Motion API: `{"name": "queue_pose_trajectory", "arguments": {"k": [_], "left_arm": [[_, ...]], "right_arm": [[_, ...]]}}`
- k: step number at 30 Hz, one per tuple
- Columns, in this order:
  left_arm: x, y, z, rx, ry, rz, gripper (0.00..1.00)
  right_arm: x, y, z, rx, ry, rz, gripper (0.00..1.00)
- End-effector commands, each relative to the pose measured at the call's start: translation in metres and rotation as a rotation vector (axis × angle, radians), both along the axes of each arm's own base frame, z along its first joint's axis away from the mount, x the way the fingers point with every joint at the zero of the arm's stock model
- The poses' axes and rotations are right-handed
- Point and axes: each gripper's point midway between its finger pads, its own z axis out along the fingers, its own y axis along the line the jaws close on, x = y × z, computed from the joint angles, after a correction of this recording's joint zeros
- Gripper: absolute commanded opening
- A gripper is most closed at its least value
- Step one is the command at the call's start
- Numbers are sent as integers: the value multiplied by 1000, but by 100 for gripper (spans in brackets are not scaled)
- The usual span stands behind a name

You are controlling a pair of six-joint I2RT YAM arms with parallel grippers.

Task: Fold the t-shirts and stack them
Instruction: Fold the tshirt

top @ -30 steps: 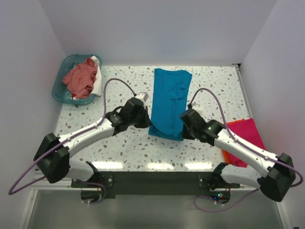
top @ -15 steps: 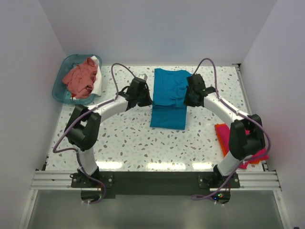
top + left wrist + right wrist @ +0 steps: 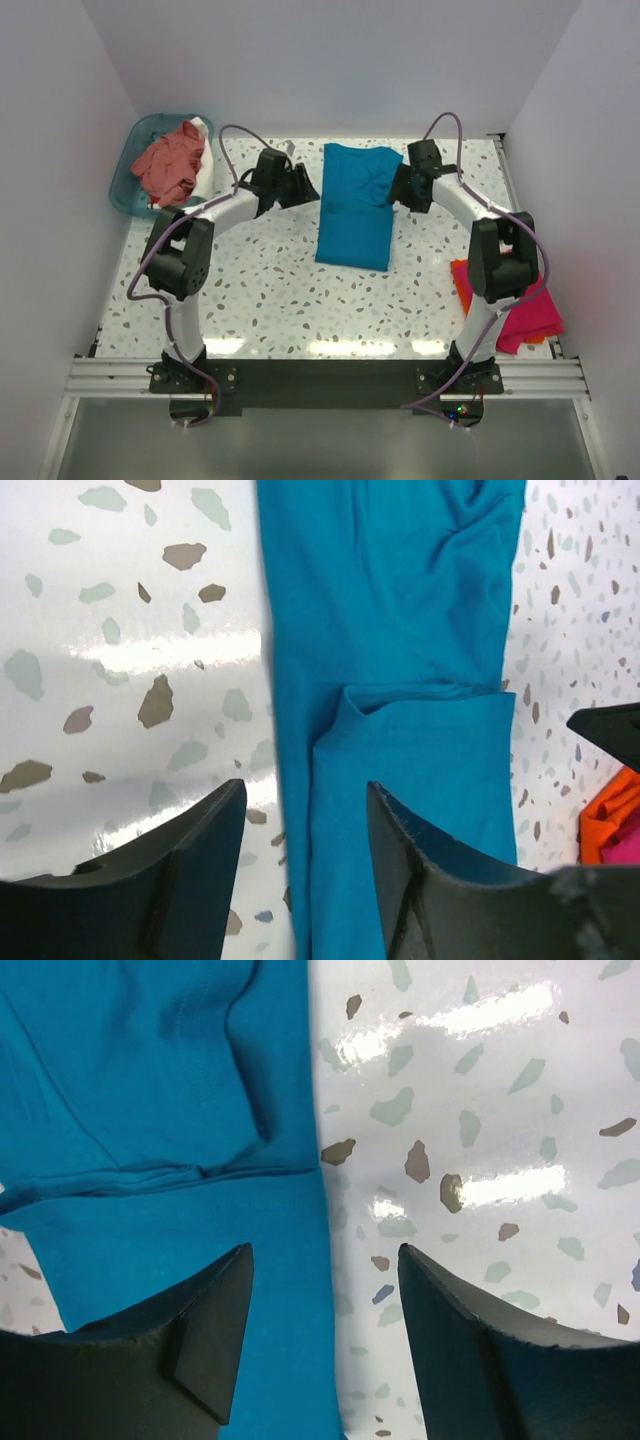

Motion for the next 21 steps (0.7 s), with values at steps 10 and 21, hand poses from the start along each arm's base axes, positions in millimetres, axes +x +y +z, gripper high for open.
{"name": "queue_pose_trajectory", "arguments": {"k": [10,21], "left_arm": [[-109,-17,8,104,17,-62,40],[-157,-1,-40,186,93,-84,57]], "right_arm": [[-107,40,-4,48,-11,101,59],[-152,55,-45,66,67,117,49]]}}
